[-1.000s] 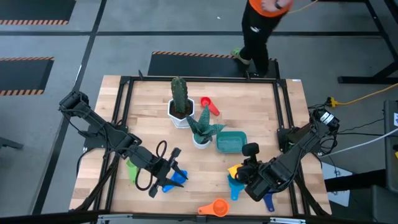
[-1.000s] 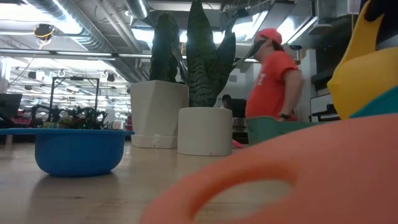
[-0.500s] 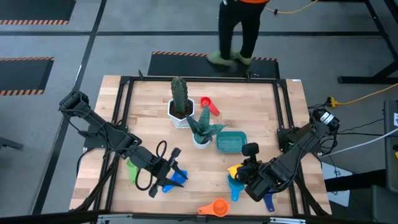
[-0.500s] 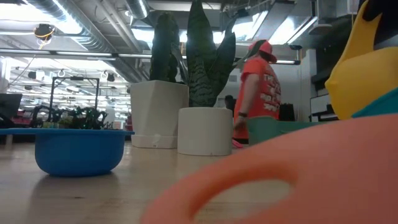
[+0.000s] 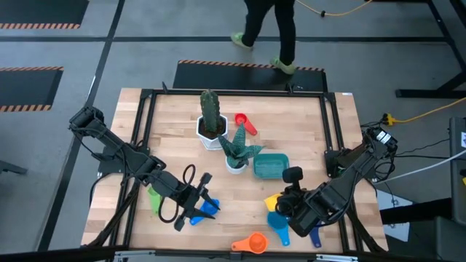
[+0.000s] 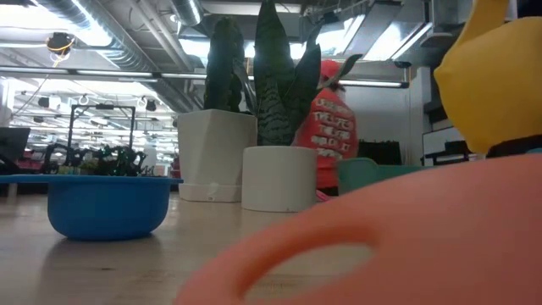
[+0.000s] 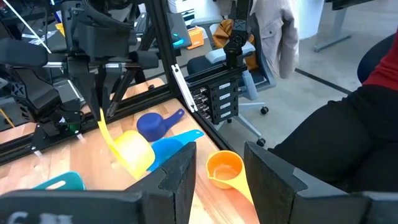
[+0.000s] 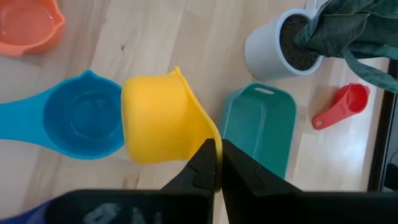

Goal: Nest measuring cups in basket
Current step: Stack the yellow measuring cup on top of the light blue measuring cup

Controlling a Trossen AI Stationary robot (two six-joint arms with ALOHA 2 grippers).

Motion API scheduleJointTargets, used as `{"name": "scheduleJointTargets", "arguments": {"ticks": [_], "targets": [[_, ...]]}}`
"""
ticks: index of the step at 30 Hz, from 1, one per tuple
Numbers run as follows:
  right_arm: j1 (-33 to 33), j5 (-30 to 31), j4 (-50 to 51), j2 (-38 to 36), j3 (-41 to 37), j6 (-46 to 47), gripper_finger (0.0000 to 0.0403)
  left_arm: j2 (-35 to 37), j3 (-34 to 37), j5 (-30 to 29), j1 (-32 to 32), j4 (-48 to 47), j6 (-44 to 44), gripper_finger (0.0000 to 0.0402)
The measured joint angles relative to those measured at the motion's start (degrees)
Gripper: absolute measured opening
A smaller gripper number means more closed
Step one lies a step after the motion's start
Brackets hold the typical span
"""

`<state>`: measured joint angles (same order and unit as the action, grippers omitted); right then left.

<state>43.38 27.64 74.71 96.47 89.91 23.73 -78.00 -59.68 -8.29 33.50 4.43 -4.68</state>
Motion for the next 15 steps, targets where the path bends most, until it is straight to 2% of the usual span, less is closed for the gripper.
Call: {"name": "scheduleJointTargets", "arguments": {"ticks": [3,11,15], "targets": [[0.0,1.5,-0.39,0.0,0.02,-0.01,0.0016,-0.37,0.0,-1.99,-0.01,0.42,0.05,0.0128],[-0.02,11.96,-3.88,0.0,0.02,-5.47,0.0016,-4.24,0.0,-15.03,-1.68,1.74,0.05,0.0128],[-0.02,16.59,-6.92,0.0,0.02,-8.91,0.0015,-7.15,0.0,-16.88,-3.48,2.62,0.07,0.0128]]}}
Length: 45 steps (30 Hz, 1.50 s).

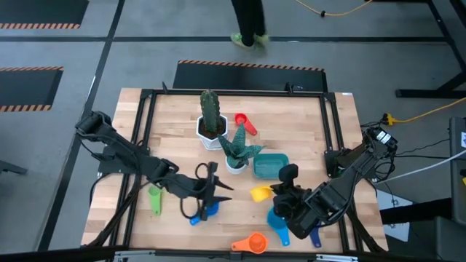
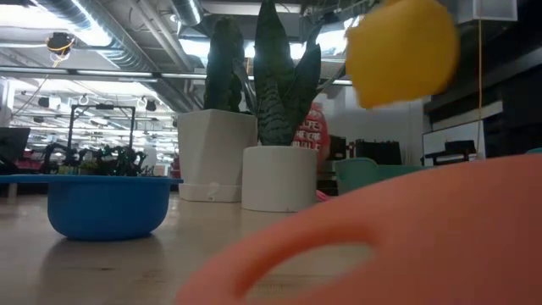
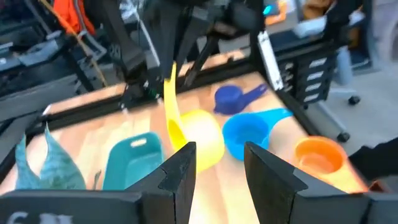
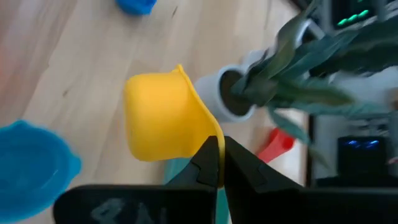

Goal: Nest measuring cups in basket
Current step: Stack the yellow measuring cup on top of the light blue measuring cup

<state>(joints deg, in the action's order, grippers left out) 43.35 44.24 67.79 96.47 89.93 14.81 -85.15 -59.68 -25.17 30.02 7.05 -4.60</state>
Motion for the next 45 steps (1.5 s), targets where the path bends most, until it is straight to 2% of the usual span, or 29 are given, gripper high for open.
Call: {"name": "scheduleJointTargets", "arguments": {"ticks": [5,17,23,28,33,41,45], "targets": [[0.0,4.1,-4.43,0.0,0.01,-4.79,0.0014,-3.18,0.02,0.2,-1.53,0.0,0.99,0.0128],[0.0,4.74,-19.81,0.0,0.02,-22.49,0.0016,-4.53,0.02,4.09,-1.83,-0.01,2.7,0.0128],[0.0,7.38,-24.65,0.02,0.02,-28.53,0.0017,-4.5,0.02,11.2,-1.9,0.0,3.1,0.0128],[0.0,7.36,-27.17,0.02,0.02,-31.02,0.0017,-4.47,0.02,11.19,-1.88,0.0,3.06,0.0124],[0.0,7.35,-27.52,0.02,0.02,-31.11,0.0017,-4.47,0.02,11.34,-2.03,-0.02,2.54,0.0096],[-0.13,7.8,-27.56,0.02,0.02,-30.67,0.0021,-4.47,-0.04,12.45,-2.09,0.36,1.9,0.0012],[-0.15,7.89,-27.56,0.02,0.0,-30.15,0.005,-4.47,-0.07,13.08,-2.09,0.11,2.26,0.0008]]}}
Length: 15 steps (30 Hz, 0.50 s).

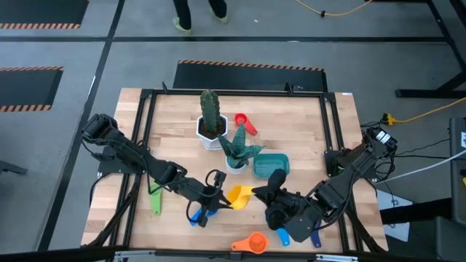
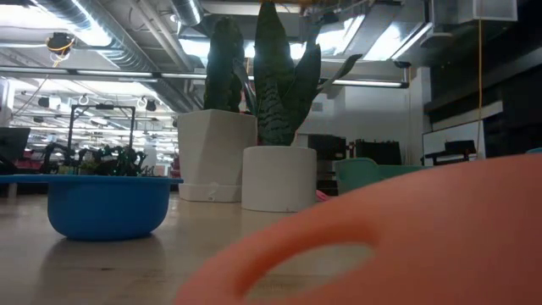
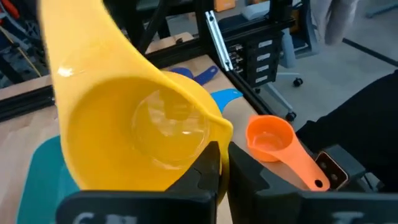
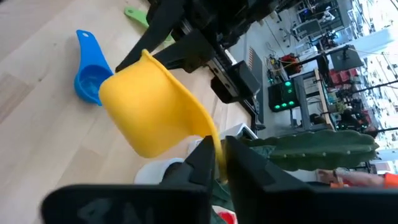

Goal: Nest measuring cups in basket
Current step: Stack the yellow measuring cup on top of the light blue measuring cup

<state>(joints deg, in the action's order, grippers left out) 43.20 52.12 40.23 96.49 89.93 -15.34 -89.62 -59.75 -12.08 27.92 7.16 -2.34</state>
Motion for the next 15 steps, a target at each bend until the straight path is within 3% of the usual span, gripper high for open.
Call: {"name": "scheduleJointTargets", "arguments": {"ticks": [6,10,15], "targets": [[-0.31,-1.23,-0.44,0.0,0.0,5.32,0.0113,0.02,0.11,-1.63,-0.61,-0.61,0.84,0.0003],[0.13,-1.04,-0.48,-0.15,0.07,8.16,0.0128,0.02,0.11,-1.28,-0.92,-0.75,0.61,0.0004],[2.33,-9.18,4.13,-1.56,4.92,15.57,0.0129,0.02,0.11,-0.68,-1.31,-0.99,0.51,0.0003]]}}
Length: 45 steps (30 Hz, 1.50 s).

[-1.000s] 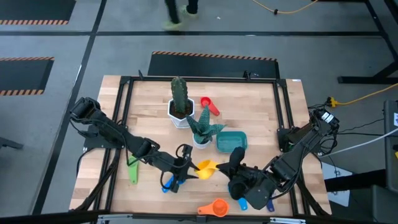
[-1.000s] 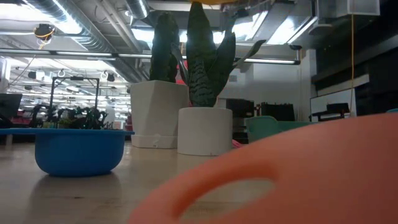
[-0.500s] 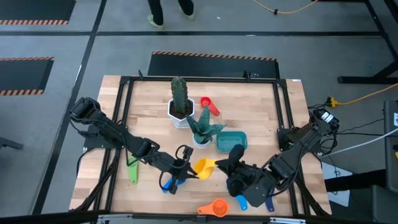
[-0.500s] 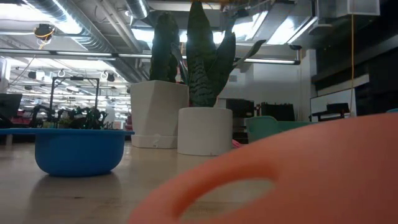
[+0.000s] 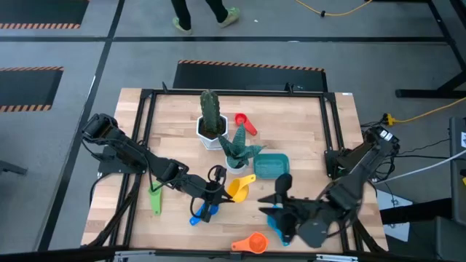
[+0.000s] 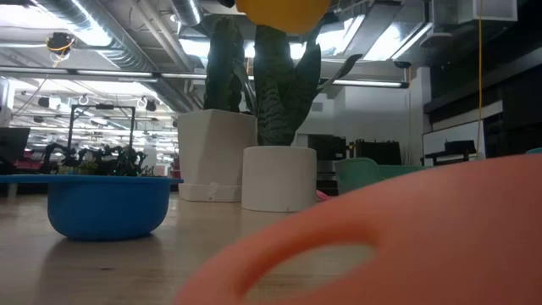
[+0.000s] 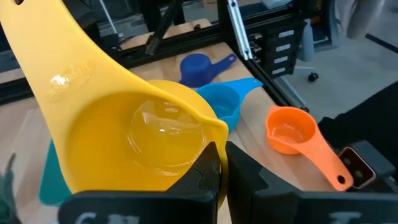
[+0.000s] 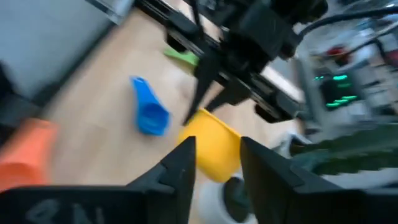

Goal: Nest measuring cups in basket
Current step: Stack the yellow measuring cup on top of the light blue measuring cup

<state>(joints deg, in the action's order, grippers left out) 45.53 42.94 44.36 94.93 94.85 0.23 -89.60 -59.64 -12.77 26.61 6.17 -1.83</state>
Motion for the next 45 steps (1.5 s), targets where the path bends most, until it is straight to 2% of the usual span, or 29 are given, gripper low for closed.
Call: {"name": "scheduleJointTargets", "arguments": {"ticks": [5,7,12,16,20,23,31,37,41,45], "targets": [[1.13,-10.66,10.67,-1.08,8.39,13.0,0.0129,0.0,0.0,0.13,-0.04,0.97,-0.65,0.0003],[1.5,-12.93,15.75,-1.6,11.21,18.45,0.0129,0.0,0.0,0.13,-0.04,2.19,-2.64,0.0002],[3.07,-11.31,26.19,-2.79,12.59,27.13,0.0129,0.0,0.0,0.91,-0.07,5.93,-7.99,0.0002],[3.61,-11.61,31.12,-3.68,12.57,30.17,0.0129,0.0,0.0,2.45,-0.79,8.04,-12.32,0.0002],[3.59,-11.33,31.23,-3.68,12.57,30.18,0.0129,-0.5,-1.43,3.64,-1.83,8.23,-13.8,0.0002],[3.34,-11.83,31.57,-3.68,12.57,31.04,0.0129,-2.43,-4.35,6.72,-2.29,7.14,-16.44,0.0002],[2.99,-14.29,34.26,-5.46,12.53,33.93,0.0129,-13.58,-19.38,10.13,-2.24,-7.38,-24.88,0.0002],[2.98,-14.42,34.61,-9.69,12.29,34.37,0.0129,-21.03,-29.07,12.28,-2.16,-12.96,-30.45,0.0003],[2.99,-13.41,31.9,-14.77,5.59,35.2,0.0129,-24.79,-33.18,12.06,-2.25,-14.54,-34.74,0.0003],[2.57,-14.31,22.72,-21.88,-5.71,39.77,0.0129,-26.43,-34.36,11.88,-2.45,-14.77,-37.39,0.0003]]}}
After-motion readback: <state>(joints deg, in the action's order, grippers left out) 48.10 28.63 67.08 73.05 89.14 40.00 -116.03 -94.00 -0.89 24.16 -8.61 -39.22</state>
